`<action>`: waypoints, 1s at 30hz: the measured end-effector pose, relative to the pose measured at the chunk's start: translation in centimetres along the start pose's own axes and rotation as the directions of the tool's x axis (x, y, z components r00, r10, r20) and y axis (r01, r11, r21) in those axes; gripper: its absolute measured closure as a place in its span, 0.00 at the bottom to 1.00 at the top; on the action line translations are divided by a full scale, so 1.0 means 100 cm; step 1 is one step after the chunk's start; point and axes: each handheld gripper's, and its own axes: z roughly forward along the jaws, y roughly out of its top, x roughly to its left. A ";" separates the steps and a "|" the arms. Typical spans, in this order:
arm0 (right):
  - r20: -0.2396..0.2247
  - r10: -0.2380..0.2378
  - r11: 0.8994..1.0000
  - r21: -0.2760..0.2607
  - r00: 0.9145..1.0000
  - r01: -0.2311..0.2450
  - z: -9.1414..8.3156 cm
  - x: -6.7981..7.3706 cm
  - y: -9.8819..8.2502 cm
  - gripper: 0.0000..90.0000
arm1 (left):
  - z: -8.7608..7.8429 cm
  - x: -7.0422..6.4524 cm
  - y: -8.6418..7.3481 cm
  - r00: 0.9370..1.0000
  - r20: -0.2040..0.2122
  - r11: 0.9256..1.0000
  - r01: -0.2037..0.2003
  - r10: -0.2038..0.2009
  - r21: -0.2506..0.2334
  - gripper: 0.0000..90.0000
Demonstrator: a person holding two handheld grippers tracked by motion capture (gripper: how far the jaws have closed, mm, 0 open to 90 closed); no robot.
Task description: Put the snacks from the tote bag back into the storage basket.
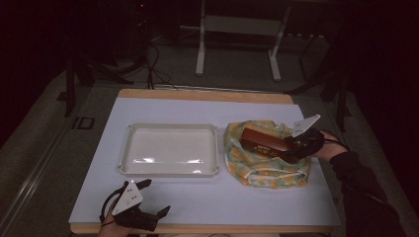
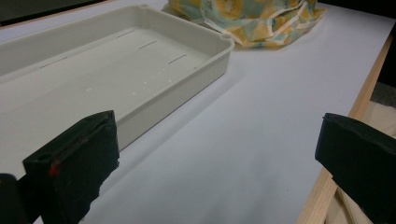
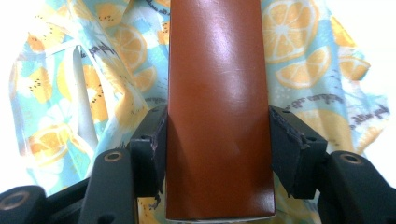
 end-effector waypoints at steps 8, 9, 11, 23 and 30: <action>0.007 -0.009 1.000 -0.004 1.000 0.009 -0.015 0.001 0.005 0.48 | 0.000 -0.001 0.000 1.000 0.002 1.000 -0.002 0.002 0.002 0.00; 0.010 -0.008 1.000 -0.007 1.000 0.008 -0.018 0.001 0.005 0.48 | 0.000 -0.001 0.000 1.000 0.002 1.000 -0.001 0.001 0.003 0.00; 0.015 -0.016 1.000 -0.010 1.000 0.016 -0.022 0.001 0.007 0.48 | 0.000 -0.001 0.000 1.000 0.002 1.000 -0.002 0.002 0.001 0.00; 0.023 -0.027 0.999 -0.025 0.999 0.027 -0.040 0.001 0.016 0.48 | 0.000 -0.001 0.000 1.000 0.003 1.000 -0.006 0.006 0.002 0.00; 0.023 -0.026 1.000 -0.017 0.999 0.026 -0.049 0.001 0.021 0.48 | 0.000 -0.001 0.000 1.000 0.005 1.000 -0.007 0.007 0.002 0.00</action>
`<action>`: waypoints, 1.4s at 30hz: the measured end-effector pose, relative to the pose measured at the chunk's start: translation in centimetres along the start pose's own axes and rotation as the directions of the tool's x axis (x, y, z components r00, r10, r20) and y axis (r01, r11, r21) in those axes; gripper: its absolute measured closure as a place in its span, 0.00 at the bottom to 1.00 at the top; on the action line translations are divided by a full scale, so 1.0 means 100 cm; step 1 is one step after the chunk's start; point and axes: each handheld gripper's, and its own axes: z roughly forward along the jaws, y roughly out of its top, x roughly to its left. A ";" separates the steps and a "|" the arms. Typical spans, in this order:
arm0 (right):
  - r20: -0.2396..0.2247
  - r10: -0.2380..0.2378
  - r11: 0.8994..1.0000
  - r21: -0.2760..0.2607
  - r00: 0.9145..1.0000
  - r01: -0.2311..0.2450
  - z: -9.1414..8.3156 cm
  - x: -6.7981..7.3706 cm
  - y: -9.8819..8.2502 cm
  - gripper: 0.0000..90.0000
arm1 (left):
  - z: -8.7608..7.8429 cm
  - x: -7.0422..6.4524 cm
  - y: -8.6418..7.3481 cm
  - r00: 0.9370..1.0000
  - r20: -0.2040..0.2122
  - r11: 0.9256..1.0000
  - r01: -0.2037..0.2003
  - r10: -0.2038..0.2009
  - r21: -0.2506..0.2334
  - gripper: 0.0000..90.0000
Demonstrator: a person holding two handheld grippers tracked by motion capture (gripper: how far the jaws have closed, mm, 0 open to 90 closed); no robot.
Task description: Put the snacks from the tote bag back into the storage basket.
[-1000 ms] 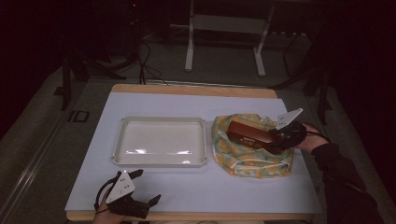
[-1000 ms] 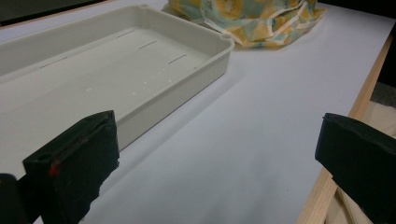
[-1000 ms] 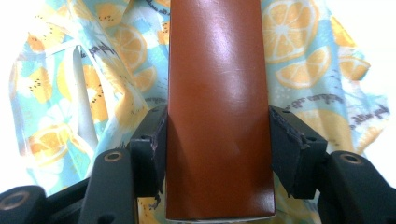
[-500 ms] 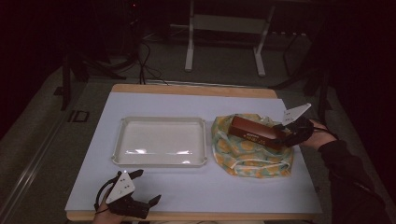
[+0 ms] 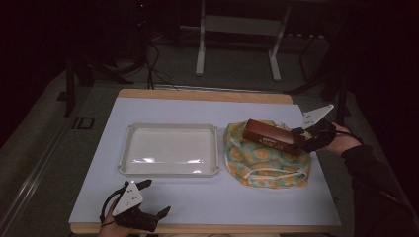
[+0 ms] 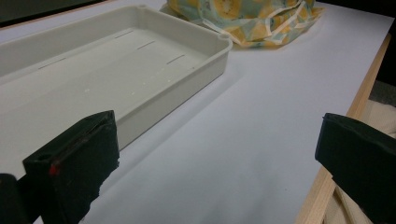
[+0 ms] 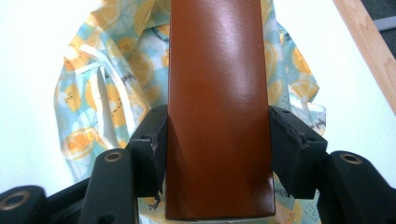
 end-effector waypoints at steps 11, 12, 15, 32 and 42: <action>0.012 -0.018 1.000 0.003 1.000 0.018 -0.011 -0.002 0.013 0.48 | 0.000 0.000 0.000 1.000 0.001 1.000 -0.002 0.002 0.002 0.00; 0.017 -0.023 1.000 -0.001 1.000 0.023 -0.013 -0.002 0.015 0.48 | 0.000 0.000 0.000 1.000 0.002 1.000 -0.002 0.002 0.002 0.00; 0.022 -0.031 1.000 -0.006 0.999 0.031 -0.017 -0.003 0.022 0.48 | 0.000 0.000 0.000 1.000 0.002 1.000 -0.002 0.002 0.002 0.00; 0.011 -0.102 0.995 -0.005 0.995 0.102 -0.019 0.004 0.065 0.48 | 0.000 -0.002 0.000 1.000 0.013 1.000 -0.010 0.010 -0.006 0.00; -0.007 -0.156 0.988 -0.020 0.988 0.156 -0.011 0.011 0.094 0.48 | 0.000 -0.002 0.001 1.000 0.015 1.000 -0.015 0.015 -0.007 0.00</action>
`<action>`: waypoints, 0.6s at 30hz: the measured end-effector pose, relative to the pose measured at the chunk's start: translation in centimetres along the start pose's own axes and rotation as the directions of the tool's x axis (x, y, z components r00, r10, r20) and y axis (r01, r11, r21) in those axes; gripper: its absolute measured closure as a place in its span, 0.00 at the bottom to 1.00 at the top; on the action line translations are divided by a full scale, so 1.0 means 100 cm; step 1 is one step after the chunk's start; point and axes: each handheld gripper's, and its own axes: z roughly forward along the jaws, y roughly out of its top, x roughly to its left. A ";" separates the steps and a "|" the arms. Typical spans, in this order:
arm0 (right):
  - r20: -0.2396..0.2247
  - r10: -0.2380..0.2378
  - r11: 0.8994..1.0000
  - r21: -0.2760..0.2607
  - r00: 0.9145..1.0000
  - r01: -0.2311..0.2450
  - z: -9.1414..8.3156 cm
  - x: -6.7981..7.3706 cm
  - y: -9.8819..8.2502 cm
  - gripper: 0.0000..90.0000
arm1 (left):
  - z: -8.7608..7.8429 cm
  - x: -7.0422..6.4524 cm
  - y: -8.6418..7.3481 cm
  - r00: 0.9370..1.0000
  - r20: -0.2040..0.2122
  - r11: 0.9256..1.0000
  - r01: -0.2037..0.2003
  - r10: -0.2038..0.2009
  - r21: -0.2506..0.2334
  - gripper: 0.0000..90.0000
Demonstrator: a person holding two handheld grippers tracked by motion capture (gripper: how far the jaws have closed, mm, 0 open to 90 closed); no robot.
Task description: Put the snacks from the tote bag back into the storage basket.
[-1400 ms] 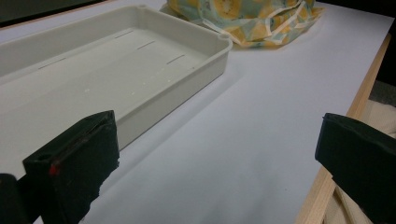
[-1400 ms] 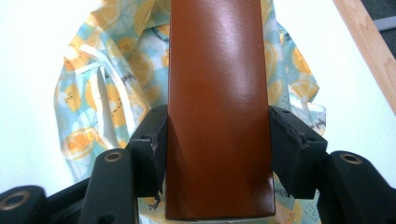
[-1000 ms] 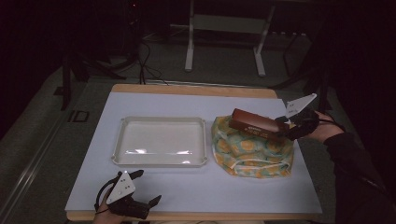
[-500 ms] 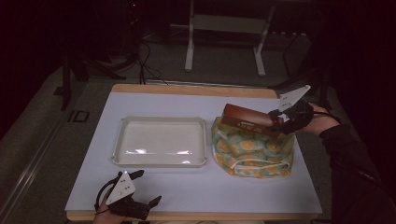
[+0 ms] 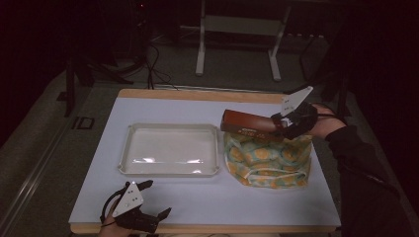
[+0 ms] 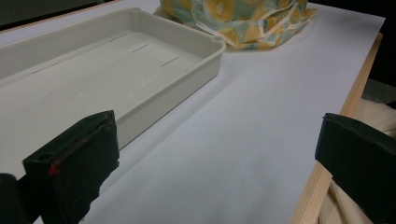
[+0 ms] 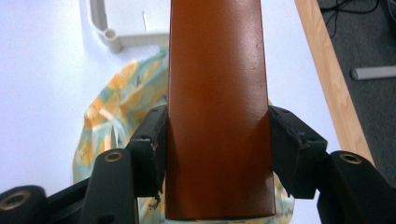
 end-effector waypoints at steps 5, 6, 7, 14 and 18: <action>-0.012 -0.029 1.000 -0.010 1.000 0.029 0.005 0.002 0.015 0.48 | 0.000 0.000 0.000 1.000 0.004 1.000 -0.004 0.004 0.000 0.00; -0.014 -0.036 0.999 -0.010 0.999 0.036 0.006 0.003 0.018 0.48 | 0.000 0.000 0.000 1.000 0.004 1.000 -0.004 0.004 0.000 0.00; -0.019 -0.044 0.999 -0.013 0.999 0.044 0.007 0.003 0.022 0.48 | 0.000 0.000 0.000 1.000 0.004 1.000 -0.004 0.004 0.000 0.00; -0.037 -0.086 0.996 -0.029 0.996 0.085 0.016 0.008 0.043 0.48 | 0.000 0.000 0.000 1.000 0.007 1.000 -0.004 0.004 -0.003 0.00; -0.056 -0.106 0.994 -0.035 0.993 0.104 0.022 0.011 0.055 0.48 | 0.000 -0.001 0.000 1.000 0.009 1.000 -0.006 0.006 -0.002 0.00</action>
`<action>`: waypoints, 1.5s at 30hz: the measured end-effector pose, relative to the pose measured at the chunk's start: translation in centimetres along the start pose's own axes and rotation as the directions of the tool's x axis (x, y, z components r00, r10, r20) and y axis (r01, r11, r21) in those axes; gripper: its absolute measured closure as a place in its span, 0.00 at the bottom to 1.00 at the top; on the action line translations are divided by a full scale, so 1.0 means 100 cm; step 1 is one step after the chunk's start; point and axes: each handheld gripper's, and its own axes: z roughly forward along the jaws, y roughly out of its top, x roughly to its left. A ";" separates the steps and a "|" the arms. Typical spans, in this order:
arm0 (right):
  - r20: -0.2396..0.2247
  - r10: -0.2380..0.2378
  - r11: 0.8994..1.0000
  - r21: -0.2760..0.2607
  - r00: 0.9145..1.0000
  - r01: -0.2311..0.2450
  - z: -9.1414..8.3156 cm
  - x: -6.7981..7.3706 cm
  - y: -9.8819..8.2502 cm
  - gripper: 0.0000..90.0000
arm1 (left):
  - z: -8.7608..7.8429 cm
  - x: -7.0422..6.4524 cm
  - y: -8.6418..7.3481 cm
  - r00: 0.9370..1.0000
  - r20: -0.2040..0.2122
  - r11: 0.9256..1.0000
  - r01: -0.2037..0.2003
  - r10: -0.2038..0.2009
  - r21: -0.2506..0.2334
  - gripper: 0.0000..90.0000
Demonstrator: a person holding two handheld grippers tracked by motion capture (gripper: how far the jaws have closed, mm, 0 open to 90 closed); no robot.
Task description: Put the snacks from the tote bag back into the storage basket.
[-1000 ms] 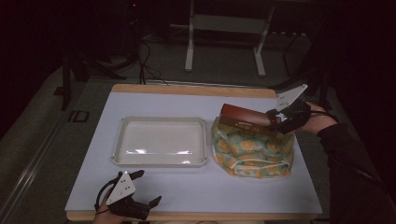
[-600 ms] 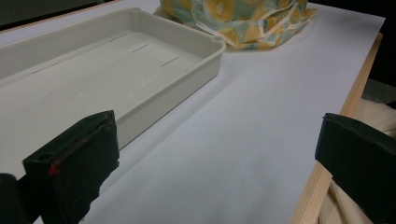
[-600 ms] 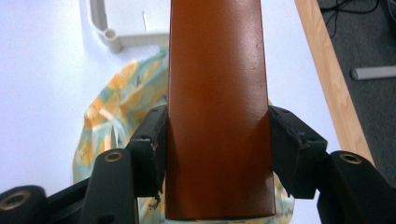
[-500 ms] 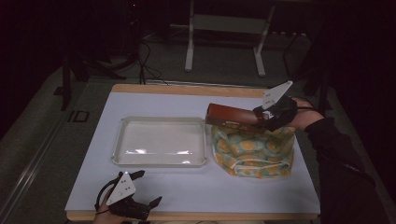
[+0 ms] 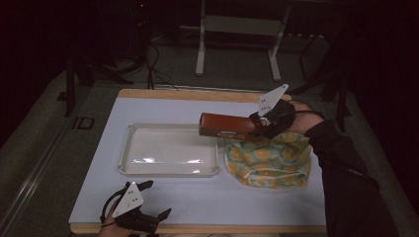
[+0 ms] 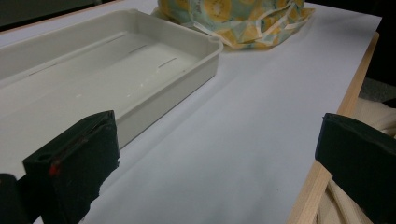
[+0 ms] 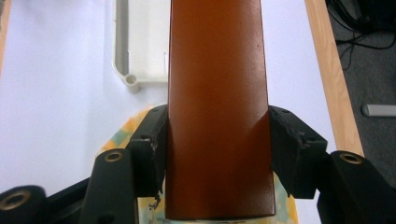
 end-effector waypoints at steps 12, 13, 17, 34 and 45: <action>-0.039 -0.072 0.997 -0.017 0.997 0.071 0.024 0.005 0.032 0.48 | 0.000 -0.001 0.000 1.000 0.005 1.000 -0.006 0.006 0.000 0.00; -0.039 -0.077 0.997 -0.019 0.996 0.077 0.026 0.006 0.033 0.48 | 0.000 -0.001 0.000 1.000 0.006 1.000 -0.006 0.006 0.001 0.00; -0.054 -0.095 0.995 -0.034 0.994 0.093 0.034 0.008 0.044 0.48 | 0.000 -0.001 0.000 1.000 0.007 1.000 -0.007 0.006 0.001 0.00; -0.103 -0.160 0.984 -0.091 0.982 0.151 0.075 0.022 0.080 0.48 | -0.001 -0.002 0.000 1.000 0.017 1.000 -0.014 0.014 -0.007 0.00; -0.107 -0.147 0.988 -0.073 0.983 0.140 0.108 0.026 0.076 0.48 | -0.001 -0.003 0.000 1.000 0.023 1.000 -0.019 0.019 -0.007 0.00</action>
